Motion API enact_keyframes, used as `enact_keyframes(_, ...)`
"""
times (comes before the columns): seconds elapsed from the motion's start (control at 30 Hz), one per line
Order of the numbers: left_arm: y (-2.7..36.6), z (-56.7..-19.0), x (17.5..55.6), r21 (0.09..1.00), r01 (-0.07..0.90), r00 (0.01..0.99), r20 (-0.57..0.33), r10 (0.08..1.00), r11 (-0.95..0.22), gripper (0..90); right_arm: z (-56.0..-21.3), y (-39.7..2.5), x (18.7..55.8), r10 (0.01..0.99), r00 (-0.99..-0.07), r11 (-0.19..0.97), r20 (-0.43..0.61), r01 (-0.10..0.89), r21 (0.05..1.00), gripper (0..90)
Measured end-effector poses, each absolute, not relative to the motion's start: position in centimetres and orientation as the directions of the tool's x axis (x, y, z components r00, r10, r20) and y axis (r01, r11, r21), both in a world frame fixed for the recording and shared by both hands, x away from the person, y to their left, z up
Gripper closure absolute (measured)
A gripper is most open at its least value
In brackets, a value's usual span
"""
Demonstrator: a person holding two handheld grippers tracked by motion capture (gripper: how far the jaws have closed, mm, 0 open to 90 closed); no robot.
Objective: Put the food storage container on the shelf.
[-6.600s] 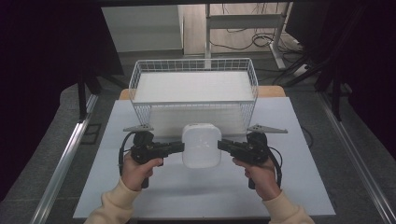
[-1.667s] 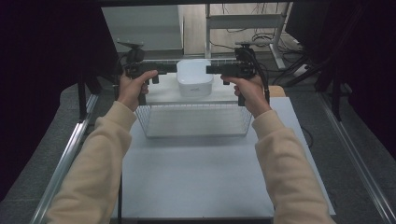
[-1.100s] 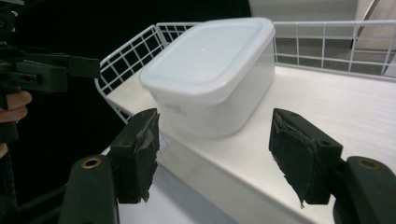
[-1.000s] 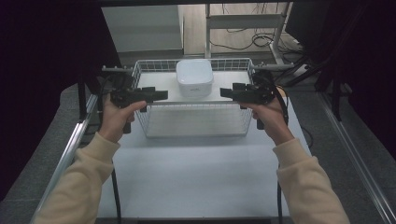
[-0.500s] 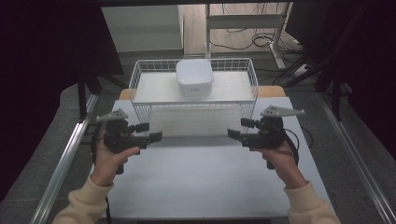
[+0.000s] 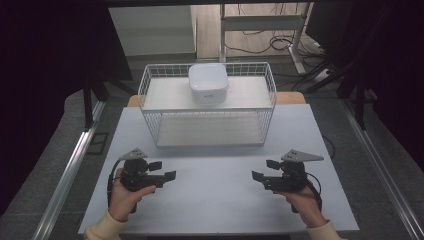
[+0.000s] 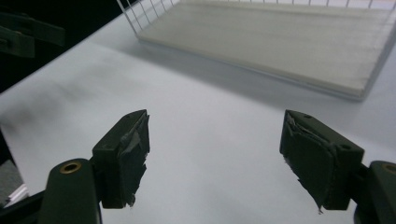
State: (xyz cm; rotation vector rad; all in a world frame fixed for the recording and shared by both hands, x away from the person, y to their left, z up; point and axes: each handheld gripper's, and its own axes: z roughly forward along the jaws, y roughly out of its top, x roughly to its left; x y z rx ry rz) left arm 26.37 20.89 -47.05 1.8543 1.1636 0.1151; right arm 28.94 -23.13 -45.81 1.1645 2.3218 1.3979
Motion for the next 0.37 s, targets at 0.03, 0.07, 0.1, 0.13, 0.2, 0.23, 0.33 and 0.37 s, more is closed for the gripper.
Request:
enact_keyframes(0.03,20.82,-47.12,26.38,0.733,0.666,0.550,-0.353,0.757,-0.142,24.2,-46.02,-23.13,28.91,0.708,-0.673,0.252,0.217,0.526,0.812,23.6)
enact_keyframes(0.07,20.75,-47.13,26.37,0.735,0.663,0.549,-0.347,0.760,-0.144,24.2,-46.17,-23.12,28.89,0.708,-0.673,0.254,0.213,0.525,0.812,23.1)
enact_keyframes(0.1,20.72,-47.13,26.37,0.739,0.657,0.552,-0.340,0.761,-0.147,24.2,-46.28,-23.09,28.88,0.709,-0.675,0.257,0.203,0.516,0.817,22.7)
enact_keyframes(0.13,20.67,-47.15,26.34,0.739,0.658,0.552,-0.342,0.760,-0.145,24.2,-46.31,-23.03,28.84,0.711,-0.676,0.260,0.194,0.509,0.821,22.1)
enact_keyframes(0.2,20.75,-47.21,26.35,0.742,0.653,0.557,-0.332,0.761,-0.154,24.1,-46.29,-22.99,28.77,0.714,-0.680,0.267,0.165,0.482,0.834,21.5)
enact_keyframes(0.23,20.80,-47.26,26.31,0.742,0.654,0.551,-0.335,0.764,-0.147,24.2,-46.31,-22.99,28.73,0.717,-0.680,0.267,0.153,0.471,0.841,21.1)
enact_keyframes(0.33,21.19,-47.67,26.42,0.740,0.657,0.541,-0.332,0.772,-0.143,24.1,-46.66,-23.00,28.72,0.731,-0.672,0.279,0.116,0.450,0.848,18.7)
enact_keyframes(0.37,21.32,-47.86,26.44,0.739,0.659,0.538,-0.331,0.776,-0.142,23.9,-46.88,-22.99,28.76,0.738,-0.667,0.289,0.103,0.450,0.845,17.8)
